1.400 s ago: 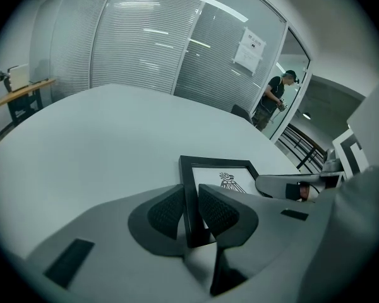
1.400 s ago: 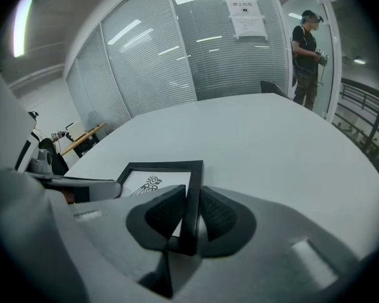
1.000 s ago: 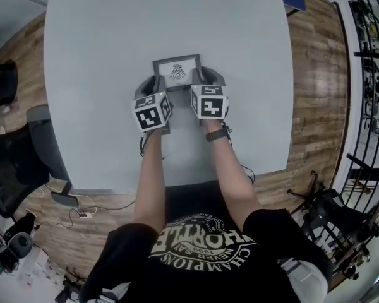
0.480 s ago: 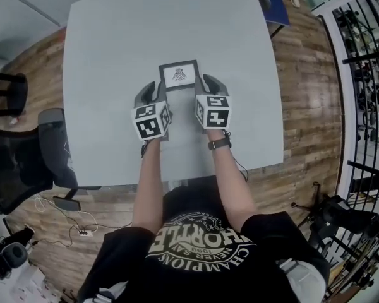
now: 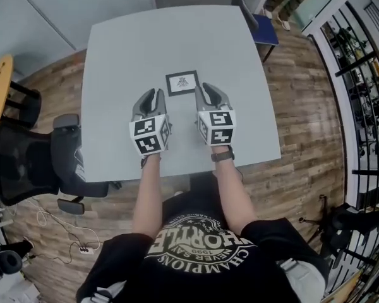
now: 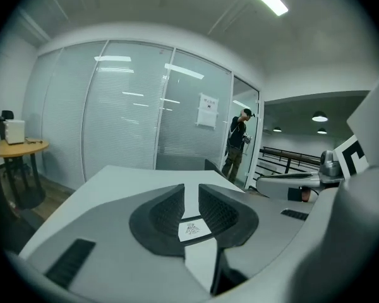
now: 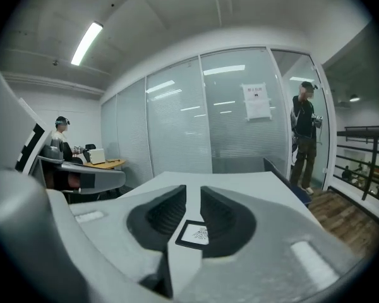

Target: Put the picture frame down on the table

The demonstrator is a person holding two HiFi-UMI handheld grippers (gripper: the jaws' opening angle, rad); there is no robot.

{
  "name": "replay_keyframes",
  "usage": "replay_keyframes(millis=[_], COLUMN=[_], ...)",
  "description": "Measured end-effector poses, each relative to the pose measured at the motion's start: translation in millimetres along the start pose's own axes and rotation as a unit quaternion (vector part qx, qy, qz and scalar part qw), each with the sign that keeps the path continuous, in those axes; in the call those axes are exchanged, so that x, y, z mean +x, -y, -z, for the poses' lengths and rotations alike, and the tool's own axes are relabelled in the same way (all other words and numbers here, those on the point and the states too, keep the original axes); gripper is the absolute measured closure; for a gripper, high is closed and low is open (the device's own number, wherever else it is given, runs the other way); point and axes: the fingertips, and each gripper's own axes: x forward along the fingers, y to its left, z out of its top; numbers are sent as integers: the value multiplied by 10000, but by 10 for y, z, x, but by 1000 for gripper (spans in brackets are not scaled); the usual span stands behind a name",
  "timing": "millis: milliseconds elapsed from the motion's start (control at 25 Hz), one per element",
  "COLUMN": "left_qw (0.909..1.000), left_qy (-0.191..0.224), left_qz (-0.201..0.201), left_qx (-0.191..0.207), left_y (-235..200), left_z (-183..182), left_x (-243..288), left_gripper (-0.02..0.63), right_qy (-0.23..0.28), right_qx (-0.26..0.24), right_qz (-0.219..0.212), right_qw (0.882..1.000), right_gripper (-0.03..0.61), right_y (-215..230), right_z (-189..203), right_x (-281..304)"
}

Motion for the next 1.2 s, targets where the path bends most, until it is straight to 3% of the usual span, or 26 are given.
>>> replay_keyframes(millis=[160, 200, 320, 600, 1000, 1200], left_qw=[9989, 9983, 9964, 9929, 9916, 9934], left_qy=[463, 567, 841, 1161, 1237, 993], left_qz=[-26, -25, -47, 48, 280, 553], left_qx=[88, 92, 125, 237, 250, 134], left_y=[77, 100, 129, 129, 230, 236], left_z=[-240, -279, -373, -513, -556, -487], left_x=[-506, -622, -933, -1459, -1552, -1320], left_gripper=[542, 549, 579, 607, 607, 607], right_qy=[493, 596, 807, 1104, 1161, 1040], right_qx=[-91, -110, -225, -399, -498, -837], right_qz=[96, 133, 210, 395, 592, 553], right_qw=[9987, 9981, 9963, 9923, 9902, 9895], right_gripper=[520, 555, 566, 580, 578, 578], right_y=[-147, -166, -206, -249, -256, -451], right_z=[-295, -347, -451, -599, -607, -520], right_x=[-481, -602, -911, -1414, -1613, -1520])
